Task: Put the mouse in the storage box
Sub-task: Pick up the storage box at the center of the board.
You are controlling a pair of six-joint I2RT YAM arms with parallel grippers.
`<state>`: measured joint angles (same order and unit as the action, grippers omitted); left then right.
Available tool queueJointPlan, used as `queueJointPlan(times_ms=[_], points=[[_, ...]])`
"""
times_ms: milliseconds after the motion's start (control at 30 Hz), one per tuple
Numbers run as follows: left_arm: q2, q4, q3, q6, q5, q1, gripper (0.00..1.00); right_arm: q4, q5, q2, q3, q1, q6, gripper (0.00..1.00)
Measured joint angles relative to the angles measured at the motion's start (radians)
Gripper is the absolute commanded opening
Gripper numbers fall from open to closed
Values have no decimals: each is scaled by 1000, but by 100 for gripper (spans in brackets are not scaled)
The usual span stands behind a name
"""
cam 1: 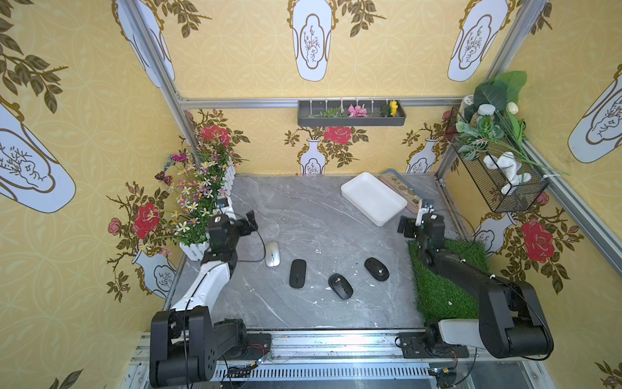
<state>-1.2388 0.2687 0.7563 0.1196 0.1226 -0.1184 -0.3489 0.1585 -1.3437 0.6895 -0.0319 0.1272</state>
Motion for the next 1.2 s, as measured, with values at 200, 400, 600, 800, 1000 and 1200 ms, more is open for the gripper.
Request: queueJointPlan(times_ms=[200,400,600,800,1000,1200], points=[[-328,-257,605,-11,102,179,93,309,-80,-167,343,-20,190,97],[-731,-604,1207,-11,180,338,93,552,-115,-306,551,-33,425,97],[-974,-739,1445,62,299,421,93,743,-107,-401,650,-2,603,97],[-1087,-732,1450,167,372,435,93,862,-153,-513,691,23,685,99],[-1165,-713,1474,248,392,444,93,911,-217,-619,763,34,706,91],[-1267,-729,1557,296,352,474,93,957,-261,-747,854,33,704,77]])
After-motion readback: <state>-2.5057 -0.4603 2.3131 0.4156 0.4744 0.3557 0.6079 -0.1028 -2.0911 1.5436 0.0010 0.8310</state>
